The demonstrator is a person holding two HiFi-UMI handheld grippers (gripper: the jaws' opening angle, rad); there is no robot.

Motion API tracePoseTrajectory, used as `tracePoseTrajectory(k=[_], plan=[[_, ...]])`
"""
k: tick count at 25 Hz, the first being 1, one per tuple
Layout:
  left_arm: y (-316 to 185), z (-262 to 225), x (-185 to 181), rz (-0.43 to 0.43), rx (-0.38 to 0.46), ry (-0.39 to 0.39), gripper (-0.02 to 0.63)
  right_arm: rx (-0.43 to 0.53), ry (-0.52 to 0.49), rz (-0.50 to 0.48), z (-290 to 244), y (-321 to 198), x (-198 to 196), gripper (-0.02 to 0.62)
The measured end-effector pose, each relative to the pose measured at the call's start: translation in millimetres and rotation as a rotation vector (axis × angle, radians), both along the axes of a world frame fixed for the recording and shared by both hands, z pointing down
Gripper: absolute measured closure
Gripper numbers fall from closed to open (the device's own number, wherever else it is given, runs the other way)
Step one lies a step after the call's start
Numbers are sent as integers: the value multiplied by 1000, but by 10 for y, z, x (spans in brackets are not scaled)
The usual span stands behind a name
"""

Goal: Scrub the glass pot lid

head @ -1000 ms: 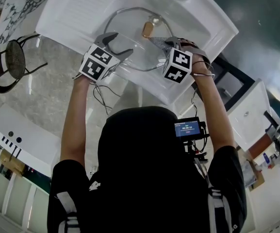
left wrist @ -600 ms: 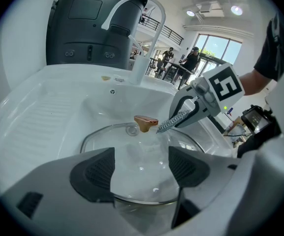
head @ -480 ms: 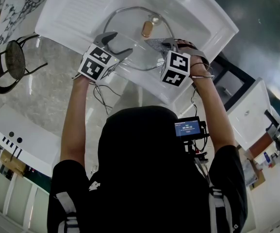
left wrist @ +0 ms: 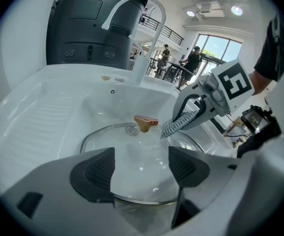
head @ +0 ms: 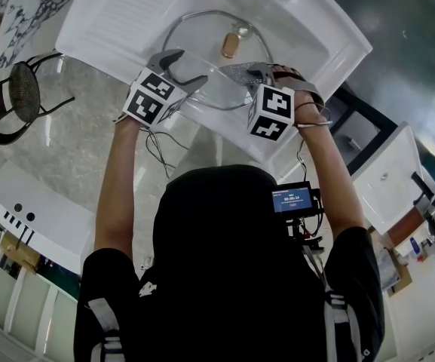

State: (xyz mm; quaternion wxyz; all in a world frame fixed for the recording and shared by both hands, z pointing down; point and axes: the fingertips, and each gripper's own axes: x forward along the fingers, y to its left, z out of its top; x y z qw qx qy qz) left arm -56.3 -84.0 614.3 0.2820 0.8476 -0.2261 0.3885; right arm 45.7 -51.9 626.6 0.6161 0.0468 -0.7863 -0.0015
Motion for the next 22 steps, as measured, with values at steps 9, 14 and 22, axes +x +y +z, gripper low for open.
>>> tracePoseTrajectory(k=[9,14,22], plan=[[10,1,-14,2,-6,-2,293,-15,-47,-17,-168,79,-186,525],[14,-4,-11,2,-6,-1,293,-15,-63,-10,-218,111,-249,525],[11,0,-16,5,-4,-5,293,-7,-48,-5,-173,85,-200,525]])
